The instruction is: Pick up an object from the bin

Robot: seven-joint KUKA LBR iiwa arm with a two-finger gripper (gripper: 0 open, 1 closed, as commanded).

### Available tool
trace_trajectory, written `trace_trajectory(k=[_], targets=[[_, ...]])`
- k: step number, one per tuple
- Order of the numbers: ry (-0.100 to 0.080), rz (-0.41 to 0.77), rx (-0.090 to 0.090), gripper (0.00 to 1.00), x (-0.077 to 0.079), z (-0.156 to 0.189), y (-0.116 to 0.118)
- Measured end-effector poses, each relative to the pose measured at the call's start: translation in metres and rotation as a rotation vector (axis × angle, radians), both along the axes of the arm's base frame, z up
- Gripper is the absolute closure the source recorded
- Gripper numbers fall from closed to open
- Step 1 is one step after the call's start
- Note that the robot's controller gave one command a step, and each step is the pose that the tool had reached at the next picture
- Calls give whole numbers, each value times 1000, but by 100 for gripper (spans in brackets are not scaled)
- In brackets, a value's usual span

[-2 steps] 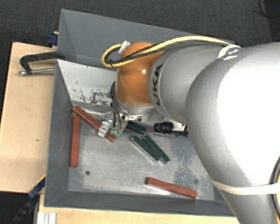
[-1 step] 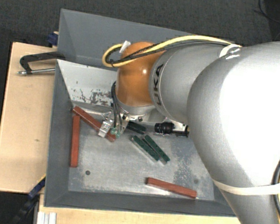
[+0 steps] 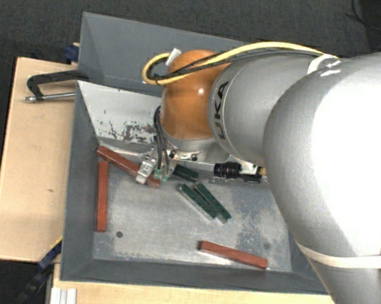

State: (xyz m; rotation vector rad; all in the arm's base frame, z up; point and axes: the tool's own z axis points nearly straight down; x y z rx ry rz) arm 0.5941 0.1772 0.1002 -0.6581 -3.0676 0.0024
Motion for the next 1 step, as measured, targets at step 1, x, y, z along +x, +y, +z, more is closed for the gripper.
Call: trace_trajectory(k=[1], targets=[[-3, 1, 2, 100, 1, 23, 1]])
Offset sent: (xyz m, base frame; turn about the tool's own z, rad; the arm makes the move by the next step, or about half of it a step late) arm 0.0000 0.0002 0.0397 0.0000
